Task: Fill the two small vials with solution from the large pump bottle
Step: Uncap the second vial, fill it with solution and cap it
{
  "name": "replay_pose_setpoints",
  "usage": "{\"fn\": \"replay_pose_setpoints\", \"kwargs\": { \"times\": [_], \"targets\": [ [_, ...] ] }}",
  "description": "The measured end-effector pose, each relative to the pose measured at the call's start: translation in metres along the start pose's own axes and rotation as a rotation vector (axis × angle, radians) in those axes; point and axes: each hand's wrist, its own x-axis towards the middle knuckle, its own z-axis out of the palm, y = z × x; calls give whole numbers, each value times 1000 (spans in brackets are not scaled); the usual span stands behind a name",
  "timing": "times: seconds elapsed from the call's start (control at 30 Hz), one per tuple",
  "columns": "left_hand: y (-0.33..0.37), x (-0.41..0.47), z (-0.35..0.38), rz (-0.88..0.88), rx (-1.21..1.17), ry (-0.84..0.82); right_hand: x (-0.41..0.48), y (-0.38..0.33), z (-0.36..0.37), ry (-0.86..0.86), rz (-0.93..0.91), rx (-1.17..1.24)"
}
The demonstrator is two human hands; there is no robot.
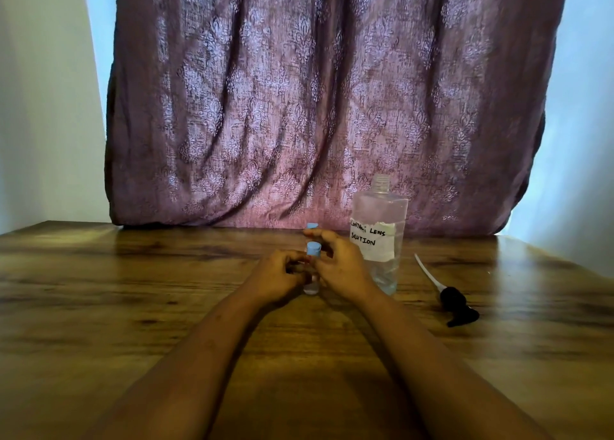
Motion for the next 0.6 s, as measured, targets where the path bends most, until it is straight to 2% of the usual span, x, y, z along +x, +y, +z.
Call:
{"fn": "replay_pose_setpoints", "kwargs": {
  "times": [0.2,0.37,0.6],
  "targets": [
    [9,-4,3,-9,5,23,1,0,0,112,19,32],
    [13,-7,4,37,72,29,1,-1,1,132,30,56],
    [12,-6,1,45,123,30,-5,-5,-2,-52,9,137]
  ]
}}
